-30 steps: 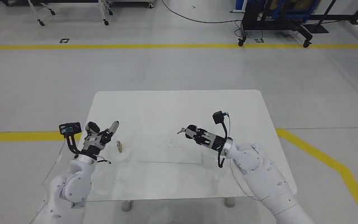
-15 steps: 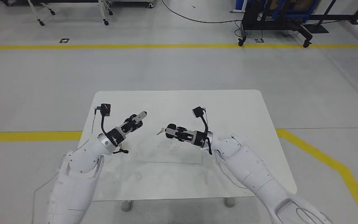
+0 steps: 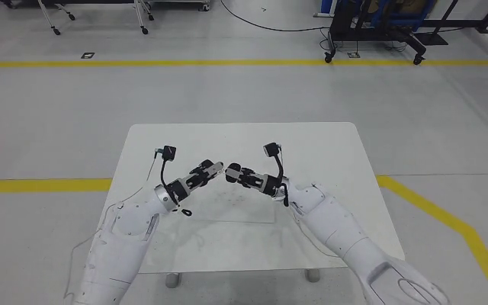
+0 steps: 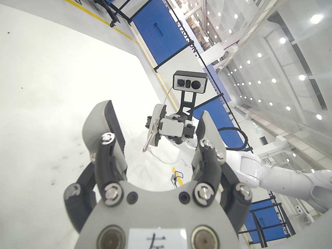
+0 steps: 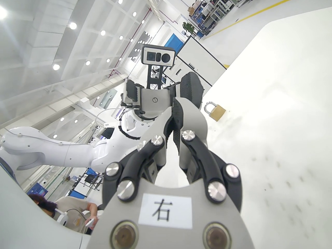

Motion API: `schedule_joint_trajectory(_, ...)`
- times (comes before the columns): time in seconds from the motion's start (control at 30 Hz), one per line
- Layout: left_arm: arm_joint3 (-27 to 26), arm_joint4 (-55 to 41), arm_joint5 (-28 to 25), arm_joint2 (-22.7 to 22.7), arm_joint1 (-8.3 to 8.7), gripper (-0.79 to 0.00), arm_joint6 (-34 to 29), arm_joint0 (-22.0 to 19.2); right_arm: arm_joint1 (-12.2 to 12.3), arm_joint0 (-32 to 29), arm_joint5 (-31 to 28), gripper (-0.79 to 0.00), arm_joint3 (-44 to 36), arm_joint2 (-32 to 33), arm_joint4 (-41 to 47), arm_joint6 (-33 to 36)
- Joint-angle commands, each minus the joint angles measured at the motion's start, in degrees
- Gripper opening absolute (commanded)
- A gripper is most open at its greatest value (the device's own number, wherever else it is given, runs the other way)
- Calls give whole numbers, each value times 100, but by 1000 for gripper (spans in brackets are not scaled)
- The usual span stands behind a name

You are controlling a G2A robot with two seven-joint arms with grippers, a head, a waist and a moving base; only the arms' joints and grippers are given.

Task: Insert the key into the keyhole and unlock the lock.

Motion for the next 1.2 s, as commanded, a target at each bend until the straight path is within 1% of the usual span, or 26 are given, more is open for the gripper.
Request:
schedule_joint_trajectory(0.0, 42, -43, -46, -7, 7, -305, -28, -3, -11, -1, -16, -785, 44, 14, 6, -72)
schedule_joint_trajectory(0.1, 93, -96, -116, -25, 20, -308, -72, 2, -24, -4, -91, -785, 98, 39, 33, -140)
schedule_joint_trajectory(0.13, 106, -116, -137, -30, 24, -323, -85, 6, -27, -4, -108, -785, 113, 48, 41, -159)
schedule_joint_trajectory(0.17, 116, -147, -162, -26, 28, -348, -115, 10, -31, -4, -133, -785, 118, 54, 43, -167)
schedule_joint_trajectory(0.2, 129, -179, -174, -25, 32, -409, -150, 9, -35, -8, -154, -785, 123, 56, 61, -169)
schedule_joint_trajectory(0.3, 155, -277, -214, -18, 40, -468, -232, -8, -47, 1, -191, -785, 157, 67, 110, -157)
schedule_joint_trajectory(0.4, 168, -313, -253, 3, 49, -477, -293, -26, -61, 14, -203, -785, 192, 73, 141, -155)
schedule_joint_trajectory(0.5, 179, -302, -257, 28, 55, -505, -309, -46, -76, 28, -213, -785, 222, 70, 145, -149)
schedule_joint_trajectory(0.63, 195, -319, -286, 55, 64, -489, -332, -62, -94, 38, -226, -785, 264, 72, 155, -154)
schedule_joint_trajectory(0.77, 212, -311, -292, 82, 74, -505, -365, -81, -112, 48, -247, -785, 292, 72, 175, -139)
schedule_joint_trajectory(0.97, 212, -189, -265, 105, 87, -566, -267, -94, -147, 68, -245, -785, 316, 42, 244, -59)
schedule_joint_trajectory(1.07, 204, -157, -246, 115, 93, -631, -226, -97, -162, 81, -266, -785, 360, 39, 286, -27)
schedule_joint_trajectory(1.17, 194, -81, -238, 121, 103, -720, -215, -111, -171, 90, -308, -785, 398, 48, 311, -9)
